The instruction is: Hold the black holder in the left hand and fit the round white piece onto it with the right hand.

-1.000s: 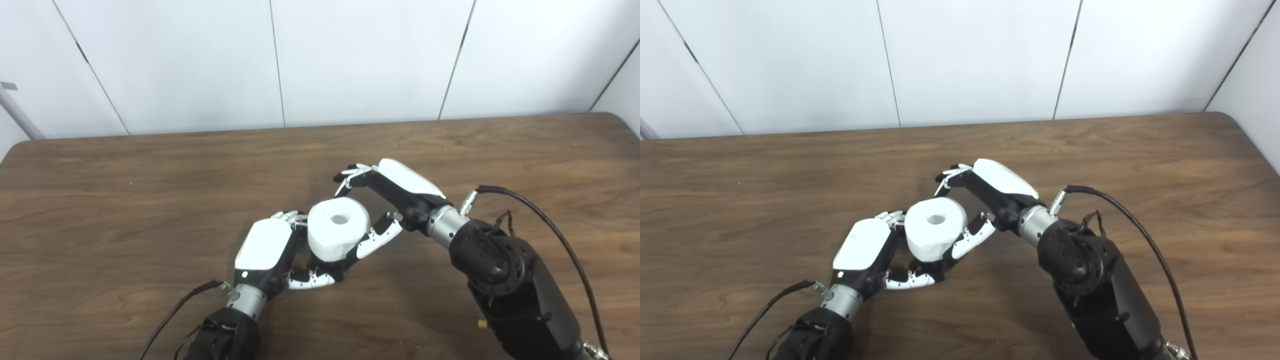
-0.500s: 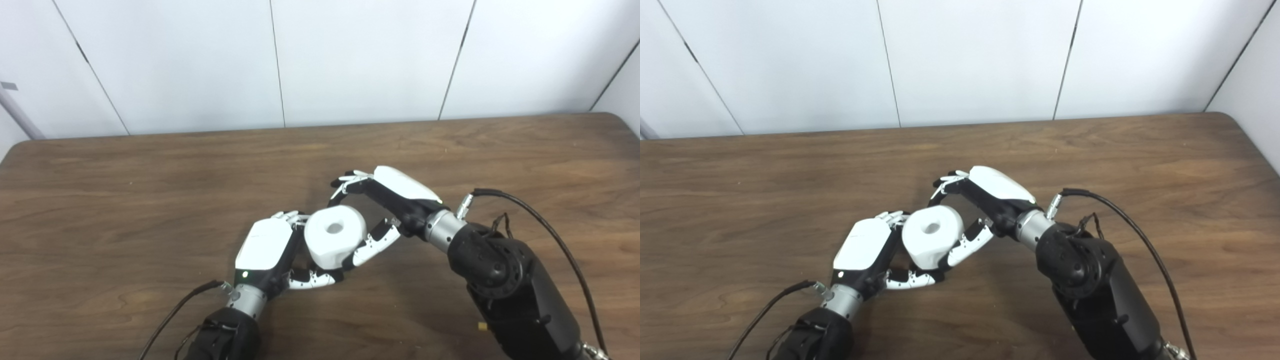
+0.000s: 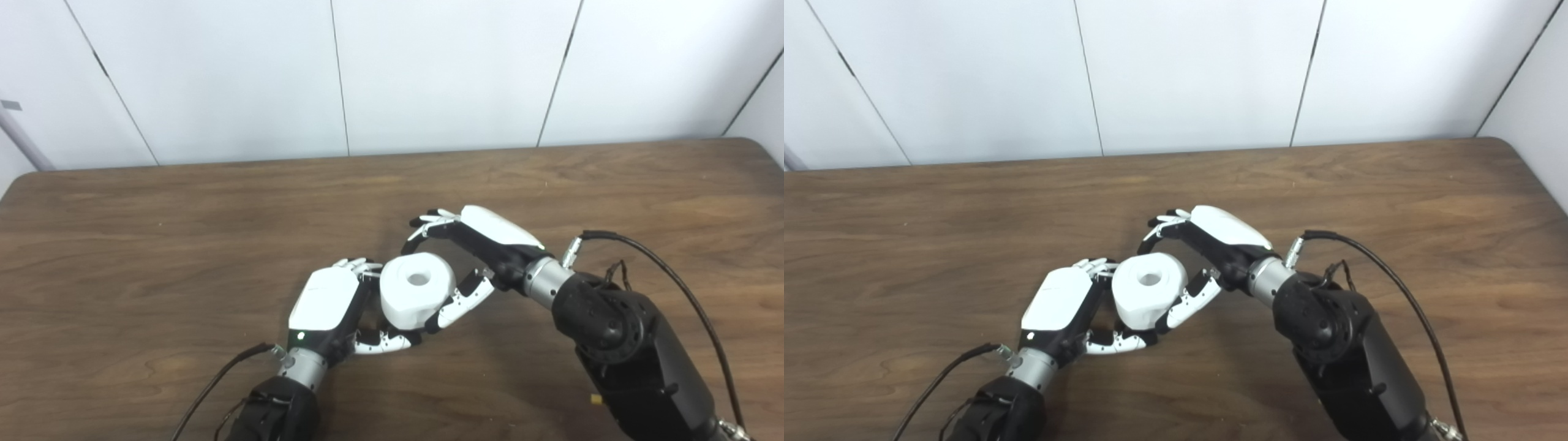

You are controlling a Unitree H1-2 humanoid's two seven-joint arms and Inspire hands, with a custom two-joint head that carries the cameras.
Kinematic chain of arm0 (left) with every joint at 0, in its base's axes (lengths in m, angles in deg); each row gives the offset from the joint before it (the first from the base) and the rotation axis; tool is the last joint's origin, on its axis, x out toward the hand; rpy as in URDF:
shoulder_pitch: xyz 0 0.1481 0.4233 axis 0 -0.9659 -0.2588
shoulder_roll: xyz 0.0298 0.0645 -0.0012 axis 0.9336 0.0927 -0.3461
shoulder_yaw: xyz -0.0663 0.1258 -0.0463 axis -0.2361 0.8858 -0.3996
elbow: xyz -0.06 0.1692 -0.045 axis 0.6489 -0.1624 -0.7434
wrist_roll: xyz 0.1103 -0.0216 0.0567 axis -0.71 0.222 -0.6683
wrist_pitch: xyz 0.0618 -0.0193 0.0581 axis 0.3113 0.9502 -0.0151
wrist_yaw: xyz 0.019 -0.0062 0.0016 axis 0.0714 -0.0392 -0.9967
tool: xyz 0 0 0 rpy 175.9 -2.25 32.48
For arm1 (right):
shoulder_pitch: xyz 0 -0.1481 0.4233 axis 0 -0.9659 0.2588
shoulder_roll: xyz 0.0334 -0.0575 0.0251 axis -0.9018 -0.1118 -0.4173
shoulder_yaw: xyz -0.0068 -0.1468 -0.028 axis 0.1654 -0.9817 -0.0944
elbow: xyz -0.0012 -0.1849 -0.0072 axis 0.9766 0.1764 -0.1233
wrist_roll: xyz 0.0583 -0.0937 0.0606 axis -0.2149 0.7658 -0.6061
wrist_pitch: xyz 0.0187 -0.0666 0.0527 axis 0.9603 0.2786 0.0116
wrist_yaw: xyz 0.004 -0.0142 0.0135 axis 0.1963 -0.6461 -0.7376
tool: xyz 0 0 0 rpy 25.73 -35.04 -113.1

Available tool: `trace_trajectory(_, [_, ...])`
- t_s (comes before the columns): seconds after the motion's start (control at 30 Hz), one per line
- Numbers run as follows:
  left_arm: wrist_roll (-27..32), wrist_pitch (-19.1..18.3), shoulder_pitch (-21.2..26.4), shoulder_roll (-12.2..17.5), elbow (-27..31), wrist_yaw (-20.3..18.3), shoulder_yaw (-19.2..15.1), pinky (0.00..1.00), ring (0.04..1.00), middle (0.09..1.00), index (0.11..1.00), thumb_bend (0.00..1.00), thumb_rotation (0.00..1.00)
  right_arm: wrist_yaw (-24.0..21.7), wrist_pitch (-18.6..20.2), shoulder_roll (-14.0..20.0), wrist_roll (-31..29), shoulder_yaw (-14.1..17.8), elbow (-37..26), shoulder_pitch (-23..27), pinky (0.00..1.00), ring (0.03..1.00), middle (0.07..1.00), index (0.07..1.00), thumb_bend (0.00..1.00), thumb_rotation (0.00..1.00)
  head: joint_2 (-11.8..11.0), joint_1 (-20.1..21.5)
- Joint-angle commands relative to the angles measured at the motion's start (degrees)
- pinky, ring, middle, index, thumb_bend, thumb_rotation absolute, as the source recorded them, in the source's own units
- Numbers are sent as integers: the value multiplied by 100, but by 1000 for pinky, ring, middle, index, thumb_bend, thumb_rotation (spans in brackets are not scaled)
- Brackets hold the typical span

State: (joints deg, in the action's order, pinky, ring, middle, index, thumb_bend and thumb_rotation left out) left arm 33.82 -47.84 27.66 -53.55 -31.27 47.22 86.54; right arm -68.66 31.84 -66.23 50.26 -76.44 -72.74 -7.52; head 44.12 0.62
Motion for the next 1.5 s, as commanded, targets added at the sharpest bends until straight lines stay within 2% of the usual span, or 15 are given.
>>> trace_trajectory(0.0, [-61,-7,-52,-14,-210,-350,175,903,857,773,485,522,50,57,-12,33,-23,71,-96,193,988,993,925,723,1000,221,5,0])
trace_trajectory(0.13, [-67,-1,-47,-26,-215,-343,180,899,856,773,485,522,50,32,-17,86,-33,79,-132,203,998,999,936,752,1000,263,-3,-11])
trace_trajectory(0.33, [-83,-48,-46,-41,-211,-366,173,902,859,776,485,522,51,-360,22,109,46,297,-390,178,1000,1000,960,801,1000,339,-2,-21])
trace_trajectory(0.63, [-51,-18,-60,-4,-158,-364,140,904,858,773,485,522,51,-830,21,258,241,668,-846,-51,1000,1000,959,813,1000,357,10,-3])
trace_trajectory(0.93, [102,-68,-111,-16,-111,-384,41,905,857,771,485,522,51,-907,22,213,228,967,-978,-370,1000,1000,963,818,1000,360,18,7])
trace_trajectory(1.2, [505,-161,-186,-92,-11,-463,-170,899,857,779,493,523,64,-752,11,213,183,980,-953,-458,1000,1000,962,819,1000,361,13,-5])
trace_trajectory(1.23, [616,-197,-199,-123,7,-505,-223,865,851,784,494,523,67,-708,1,221,177,966,-933,-460,1000,1000,962,818,1000,361,12,-7])
trace_trajectory(1.3, [857,-277,-225,-203,49,-596,-351,818,856,807,625,735,119,-647,-2,211,180,955,-906,-463,1000,1000,958,815,1000,348,7,-18])
trace_trajectory(1.33, [916,-293,-231,-226,60,-620,-389,801,856,814,662,793,137,-629,-1,207,182,949,-899,-463,1000,999,958,815,1000,346,7,-17])
trace_trajectory(1.47, [982,-364,-219,-262,97,-682,-454,780,859,835,728,869,181,-548,0,195,175,923,-882,-473,1000,997,954,811,1000,348,2,-26])
